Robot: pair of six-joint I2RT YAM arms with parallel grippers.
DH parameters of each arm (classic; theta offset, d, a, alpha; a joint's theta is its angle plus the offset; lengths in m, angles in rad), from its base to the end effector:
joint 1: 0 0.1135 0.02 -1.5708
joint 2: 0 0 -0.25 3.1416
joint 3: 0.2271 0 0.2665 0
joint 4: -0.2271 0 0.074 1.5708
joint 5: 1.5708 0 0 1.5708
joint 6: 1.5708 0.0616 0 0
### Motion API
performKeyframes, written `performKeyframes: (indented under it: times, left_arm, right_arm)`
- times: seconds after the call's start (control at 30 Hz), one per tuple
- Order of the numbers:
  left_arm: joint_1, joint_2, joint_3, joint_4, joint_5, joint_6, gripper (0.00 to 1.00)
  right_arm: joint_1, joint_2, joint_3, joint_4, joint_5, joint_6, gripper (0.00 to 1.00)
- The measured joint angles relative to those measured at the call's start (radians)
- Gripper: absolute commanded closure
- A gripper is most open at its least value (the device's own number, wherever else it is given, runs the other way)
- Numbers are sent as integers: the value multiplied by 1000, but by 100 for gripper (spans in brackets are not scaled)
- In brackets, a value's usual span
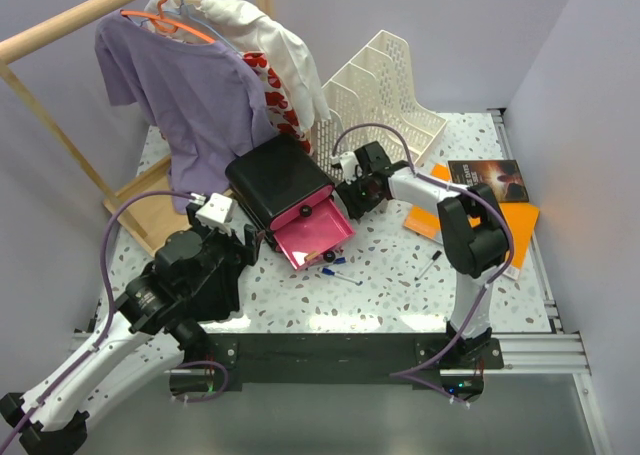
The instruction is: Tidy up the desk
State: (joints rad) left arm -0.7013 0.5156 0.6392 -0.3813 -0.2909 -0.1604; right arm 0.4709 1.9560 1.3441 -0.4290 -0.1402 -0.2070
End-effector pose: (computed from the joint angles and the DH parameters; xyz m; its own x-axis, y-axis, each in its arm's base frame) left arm 0.1500 -0.1035 0.2944 -0.2571 0.0169 -0.9662 0.3699 0.9254 -0.0823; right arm 0.3786 0.2024 0.1287 -0.6473 -0.5579 -0.5194 -0.6593 0.7518 0.0141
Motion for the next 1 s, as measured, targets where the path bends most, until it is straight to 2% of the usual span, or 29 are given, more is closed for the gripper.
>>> performKeyframes:
  times: [0.33,0.53,0.57,0.8,1.0]
  left_arm:
    - [0,2,0,0,0,0,0]
    - [0,2,0,0,0,0,0]
    - [0,2,0,0,0,0,0]
    - [0,1,0,0,0,0,0]
    - [0,-5,0,0,0,0,0]
  right_arm:
    - [2,31,1,39,23,-15,50]
    - [3,52,32,32,42,-13,66]
    - [3,55,36,32,44,-13,72]
    - [7,66,55,21,49,-25,96]
    - [7,38,19,40,49,-45,100]
